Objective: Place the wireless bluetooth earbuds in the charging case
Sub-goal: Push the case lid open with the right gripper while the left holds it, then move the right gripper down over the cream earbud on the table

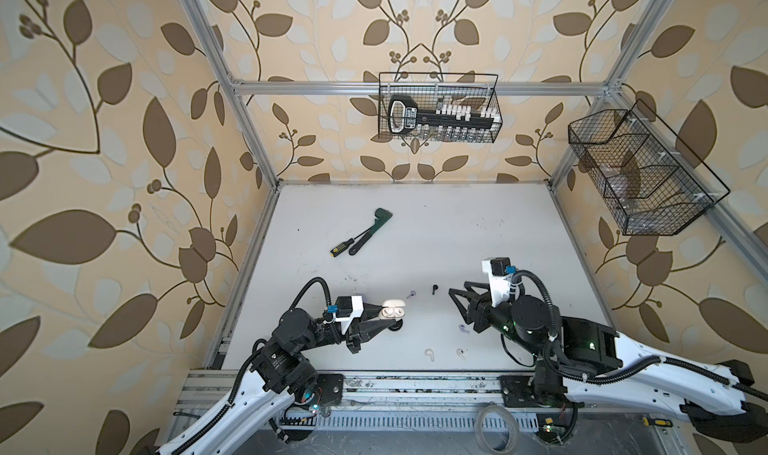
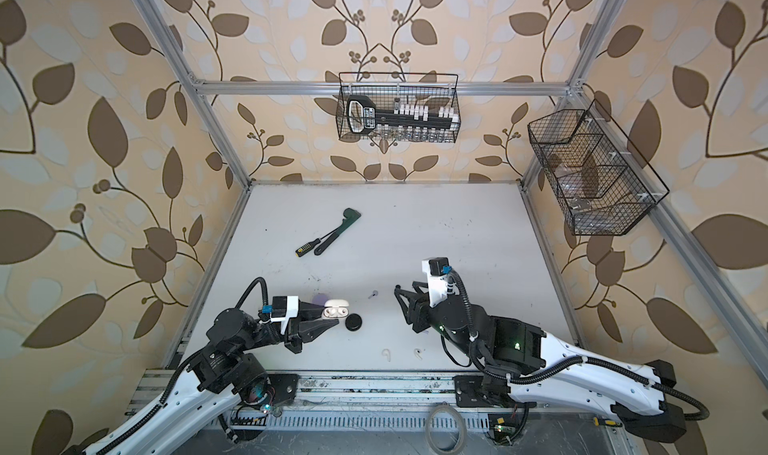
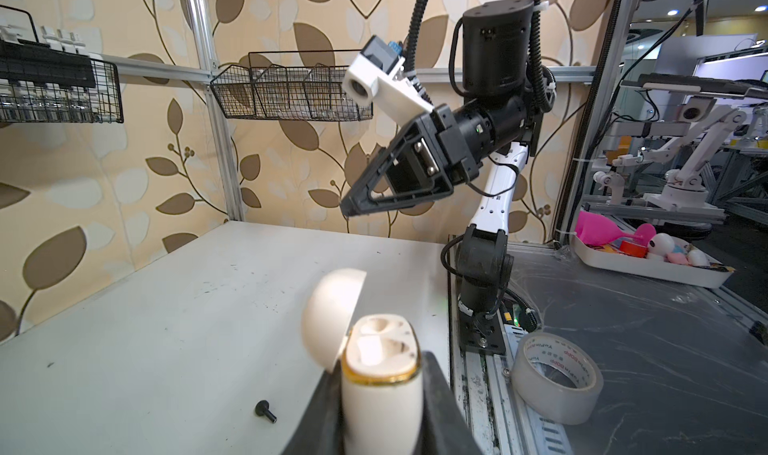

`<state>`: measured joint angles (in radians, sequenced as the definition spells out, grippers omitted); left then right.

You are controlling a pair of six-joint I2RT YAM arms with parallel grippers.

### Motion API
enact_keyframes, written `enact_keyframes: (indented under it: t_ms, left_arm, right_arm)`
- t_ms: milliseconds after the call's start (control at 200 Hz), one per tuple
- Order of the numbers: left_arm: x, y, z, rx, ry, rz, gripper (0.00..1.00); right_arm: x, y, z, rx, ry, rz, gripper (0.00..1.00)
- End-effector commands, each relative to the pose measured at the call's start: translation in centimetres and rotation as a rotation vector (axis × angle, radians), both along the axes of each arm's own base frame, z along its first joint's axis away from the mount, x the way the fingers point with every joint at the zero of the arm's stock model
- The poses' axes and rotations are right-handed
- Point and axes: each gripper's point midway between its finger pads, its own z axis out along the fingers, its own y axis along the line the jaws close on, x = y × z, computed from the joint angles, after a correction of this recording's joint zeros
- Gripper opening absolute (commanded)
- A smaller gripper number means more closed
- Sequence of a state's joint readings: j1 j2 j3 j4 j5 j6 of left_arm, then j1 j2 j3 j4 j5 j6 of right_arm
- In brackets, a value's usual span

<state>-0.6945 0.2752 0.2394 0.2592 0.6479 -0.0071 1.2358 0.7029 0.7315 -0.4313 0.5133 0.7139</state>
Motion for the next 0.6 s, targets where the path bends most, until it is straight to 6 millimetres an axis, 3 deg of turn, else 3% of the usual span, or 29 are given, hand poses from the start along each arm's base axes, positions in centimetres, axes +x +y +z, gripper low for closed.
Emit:
enact_keyframes:
  t_ms: [0,155,595]
  left_arm:
    - [-0.1,0.0,0.3,-0.023,-0.02,-0.002,0.0]
    - [0.1,-0.1,-1.0,-0.017,0.001,-0.001,0.0]
    - [0.8,-0.7,-2.0,0.004,0.023,-0.002,0.0]
  right_arm:
    - [-1.7,-1.1,-6.7,-0.134,0.17,-0.031,0.55]
    - [-3.6,0.4,-10.6,-0.191,0.249,0.003,0.55]
    - [-5.1,4.7,-16.5,-0.356,0.369,0.051,0.51]
